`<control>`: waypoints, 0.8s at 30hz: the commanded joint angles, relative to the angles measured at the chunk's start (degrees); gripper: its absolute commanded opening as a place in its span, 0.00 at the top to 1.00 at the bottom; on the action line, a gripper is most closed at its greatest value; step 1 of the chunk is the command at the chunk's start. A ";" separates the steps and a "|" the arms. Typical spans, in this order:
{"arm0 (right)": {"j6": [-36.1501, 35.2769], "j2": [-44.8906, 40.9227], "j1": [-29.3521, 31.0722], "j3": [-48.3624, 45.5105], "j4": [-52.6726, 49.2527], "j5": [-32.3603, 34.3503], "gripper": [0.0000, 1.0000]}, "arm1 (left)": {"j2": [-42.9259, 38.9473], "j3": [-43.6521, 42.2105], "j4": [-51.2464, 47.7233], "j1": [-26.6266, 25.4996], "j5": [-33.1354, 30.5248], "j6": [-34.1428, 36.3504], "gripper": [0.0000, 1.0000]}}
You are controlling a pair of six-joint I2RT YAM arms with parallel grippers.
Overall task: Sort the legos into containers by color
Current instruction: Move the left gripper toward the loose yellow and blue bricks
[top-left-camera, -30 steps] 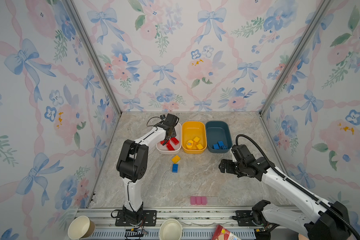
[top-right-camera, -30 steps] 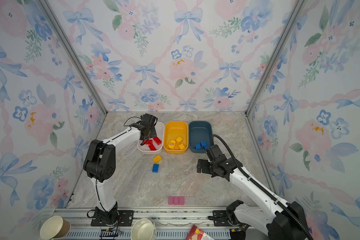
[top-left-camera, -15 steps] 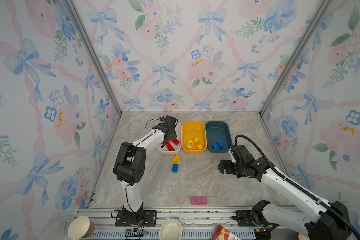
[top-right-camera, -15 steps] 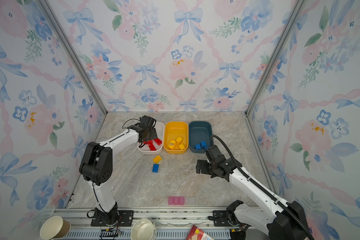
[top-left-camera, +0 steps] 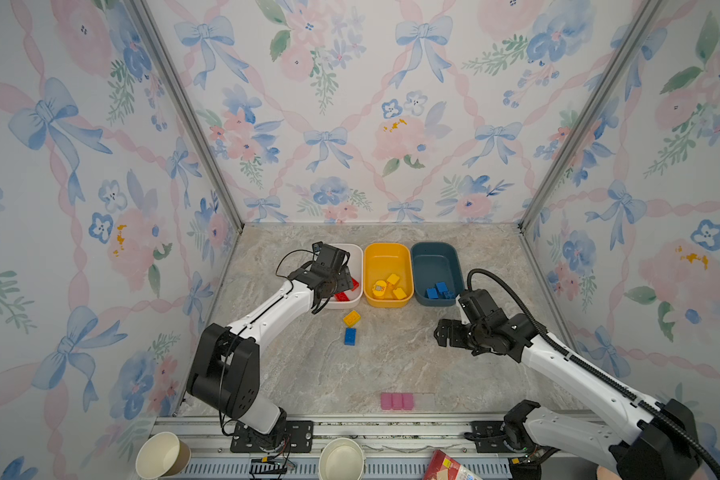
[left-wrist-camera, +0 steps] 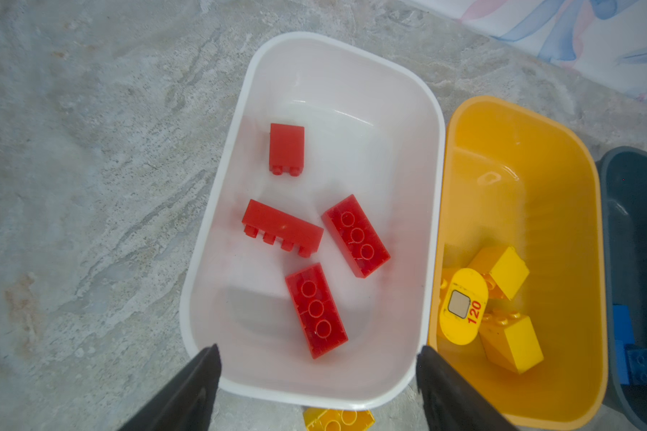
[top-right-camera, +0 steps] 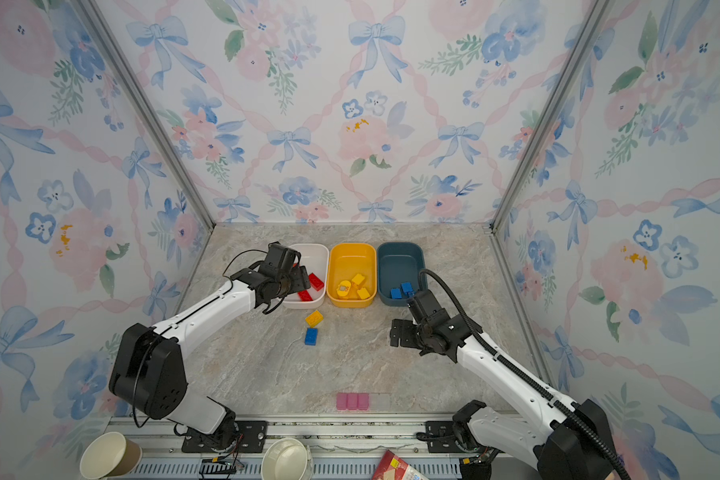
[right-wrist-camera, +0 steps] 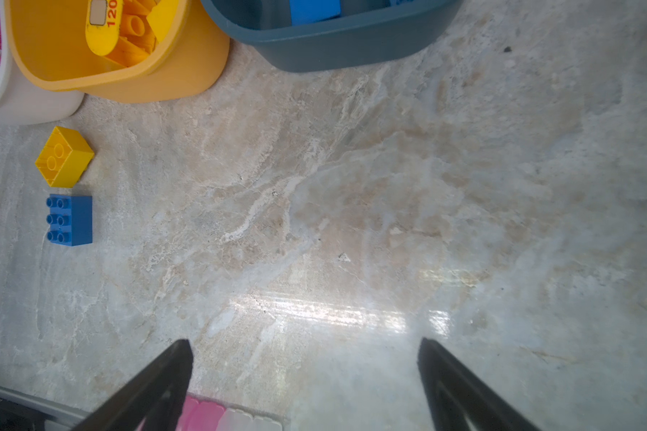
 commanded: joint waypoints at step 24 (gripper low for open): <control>2.24 0.37 1.90 1.66 -0.77 1.47 0.03 | -4.32 -13.44 1.09 -12.01 0.71 -9.66 0.05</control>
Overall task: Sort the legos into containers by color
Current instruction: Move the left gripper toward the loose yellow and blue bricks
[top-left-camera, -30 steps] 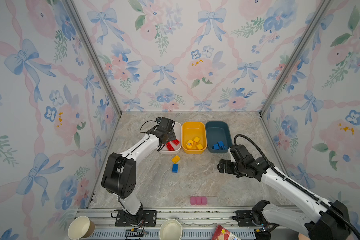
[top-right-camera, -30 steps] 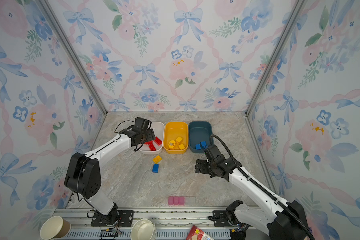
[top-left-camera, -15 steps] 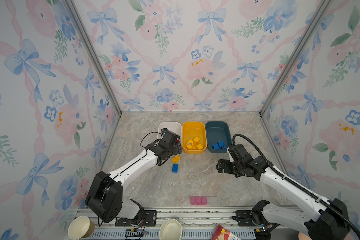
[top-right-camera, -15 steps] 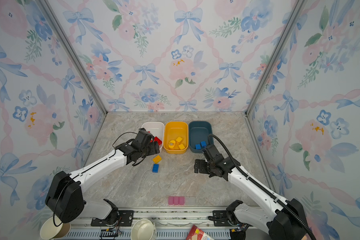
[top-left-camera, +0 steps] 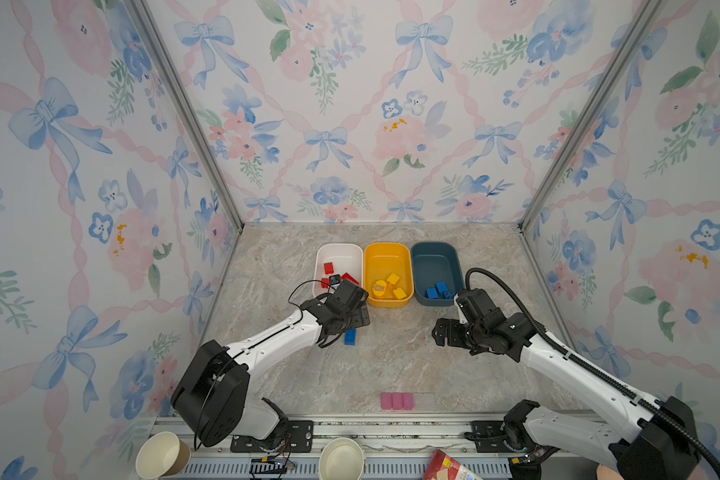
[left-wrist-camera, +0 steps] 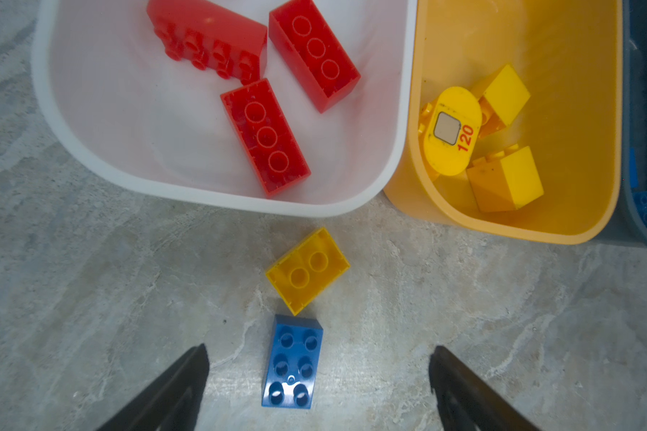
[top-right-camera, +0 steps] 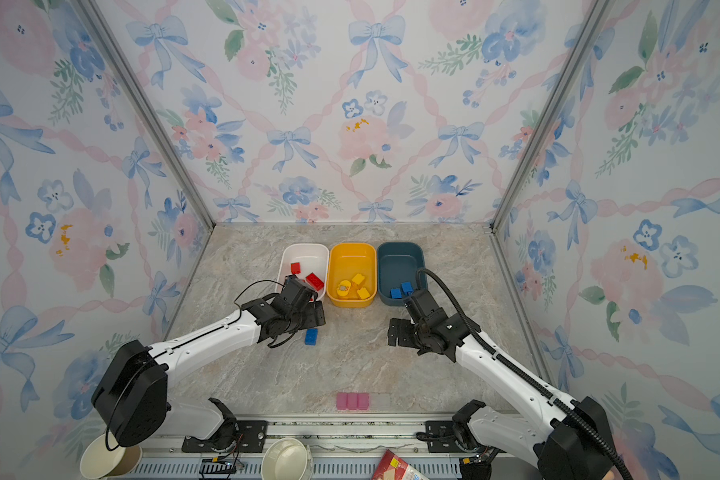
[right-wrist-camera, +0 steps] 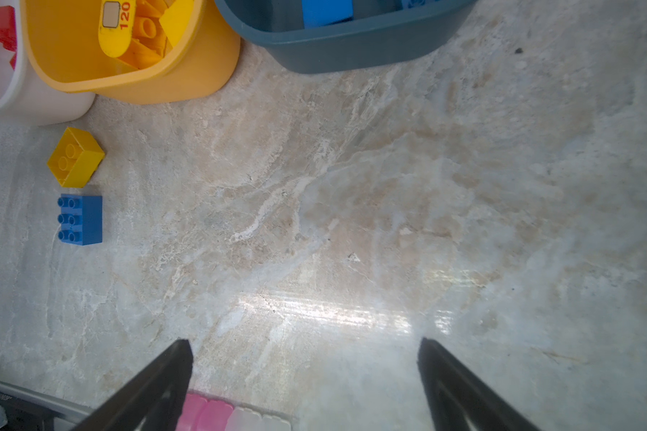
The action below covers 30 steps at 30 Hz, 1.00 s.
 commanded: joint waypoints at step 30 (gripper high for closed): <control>0.23 0.46 -0.16 0.30 -0.04 0.90 0.03 | 13.67 0.56 7.11 -0.75 -3.99 -7.29 0.13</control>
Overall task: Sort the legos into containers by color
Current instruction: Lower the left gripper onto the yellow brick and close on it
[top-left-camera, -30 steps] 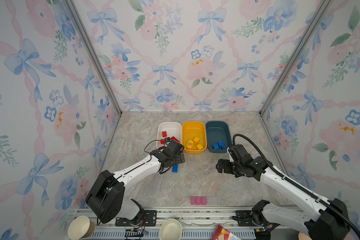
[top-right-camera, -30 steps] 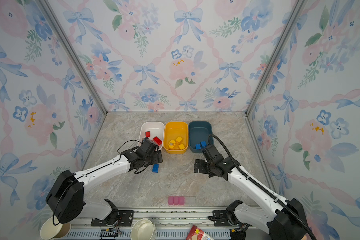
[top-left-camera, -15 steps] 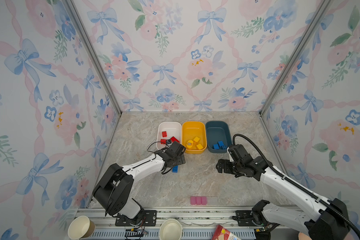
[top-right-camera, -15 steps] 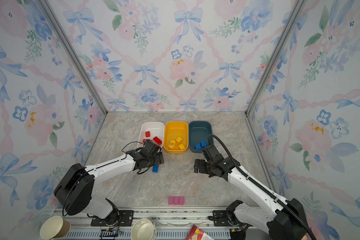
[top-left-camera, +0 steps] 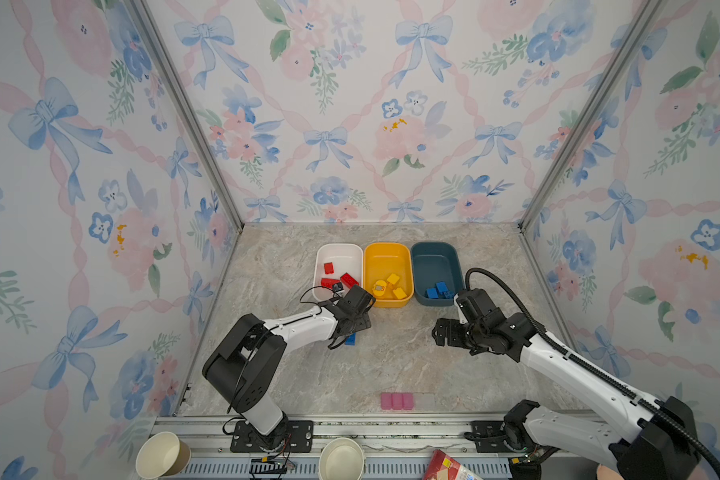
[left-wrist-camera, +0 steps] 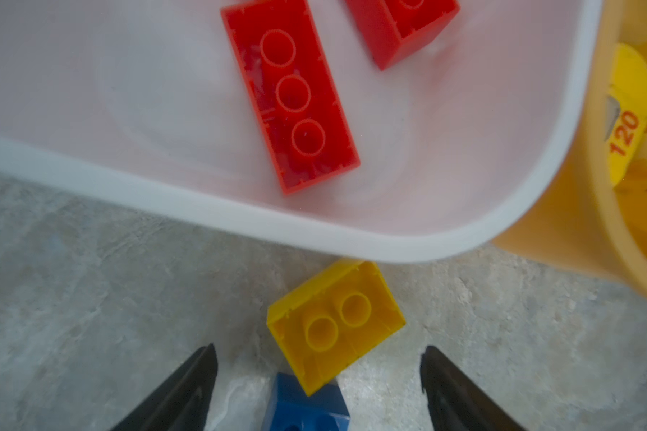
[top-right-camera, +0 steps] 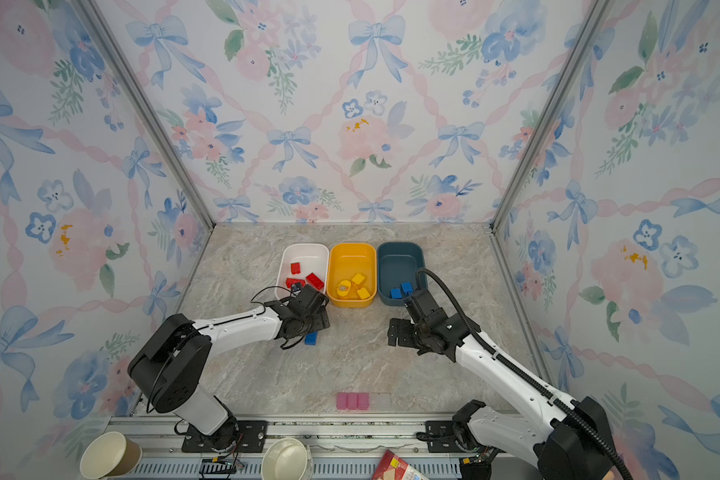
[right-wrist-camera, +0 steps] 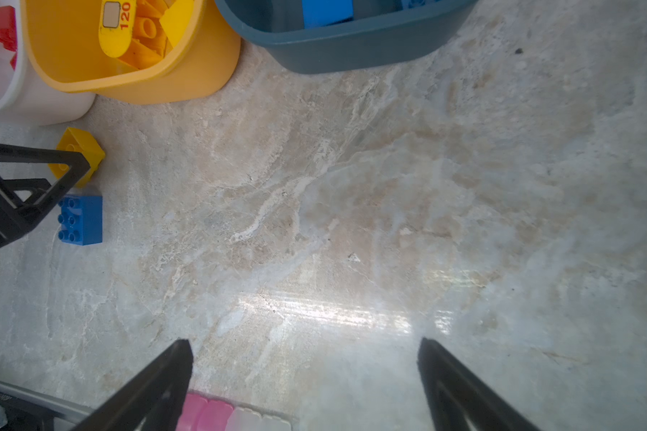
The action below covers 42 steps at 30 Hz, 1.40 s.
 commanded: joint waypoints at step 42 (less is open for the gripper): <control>0.12 0.12 -1.23 -1.11 1.02 -0.16 0.03 | 6.49 5.41 0.08 -0.75 -2.68 -4.36 0.45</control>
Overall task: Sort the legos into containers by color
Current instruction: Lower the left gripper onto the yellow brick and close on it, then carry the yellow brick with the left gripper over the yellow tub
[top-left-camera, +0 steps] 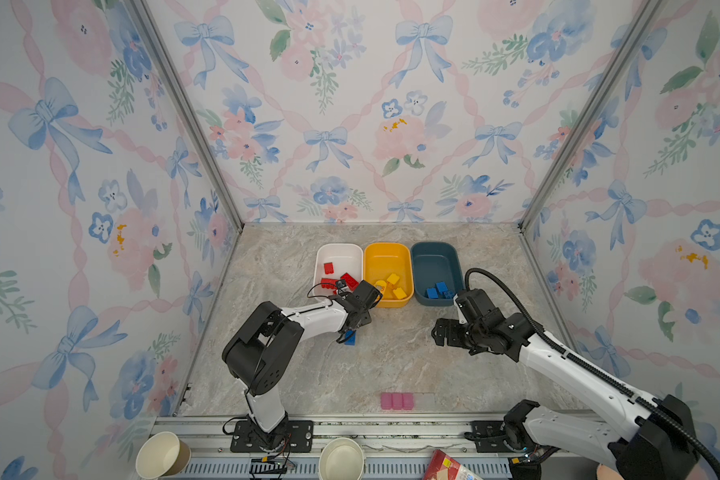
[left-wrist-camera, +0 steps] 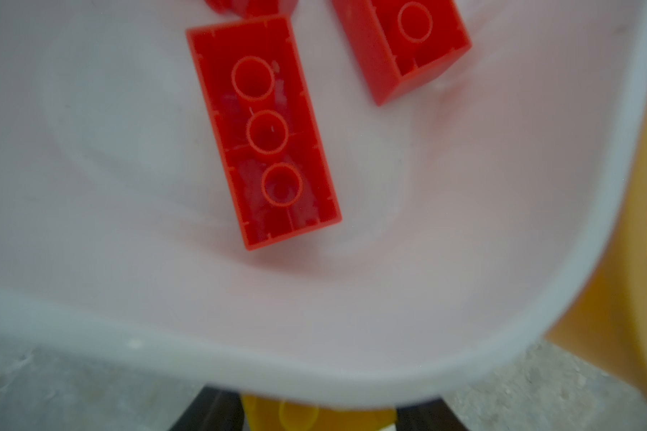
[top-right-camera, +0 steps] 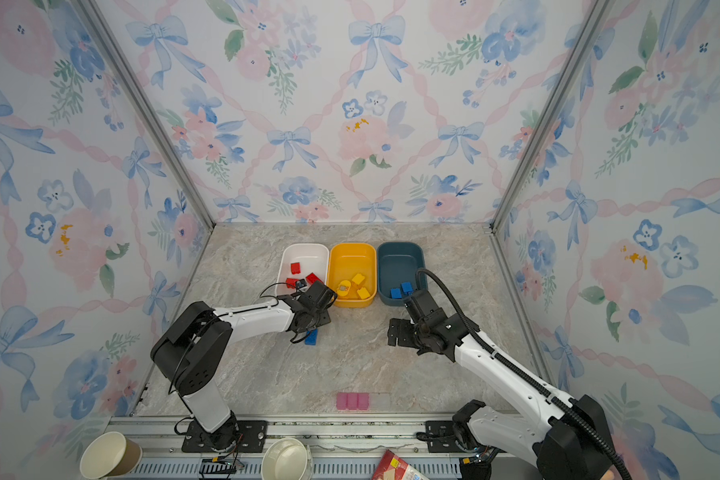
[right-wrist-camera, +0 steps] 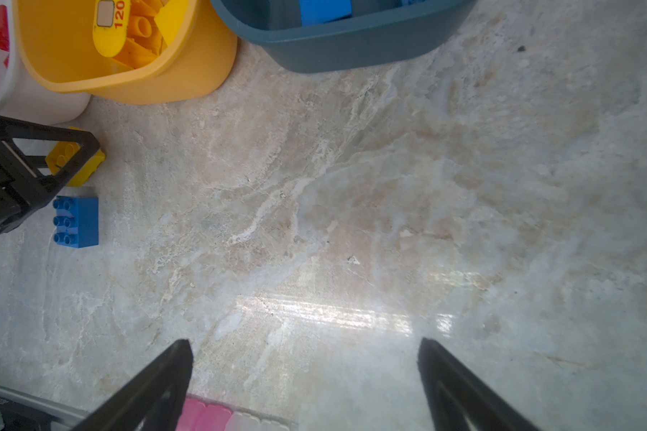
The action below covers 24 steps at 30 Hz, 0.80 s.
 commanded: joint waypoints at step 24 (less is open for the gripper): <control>0.16 -1.73 -0.62 0.13 -1.27 0.43 0.03 | -15.19 -5.03 -1.50 -4.51 0.85 0.01 0.56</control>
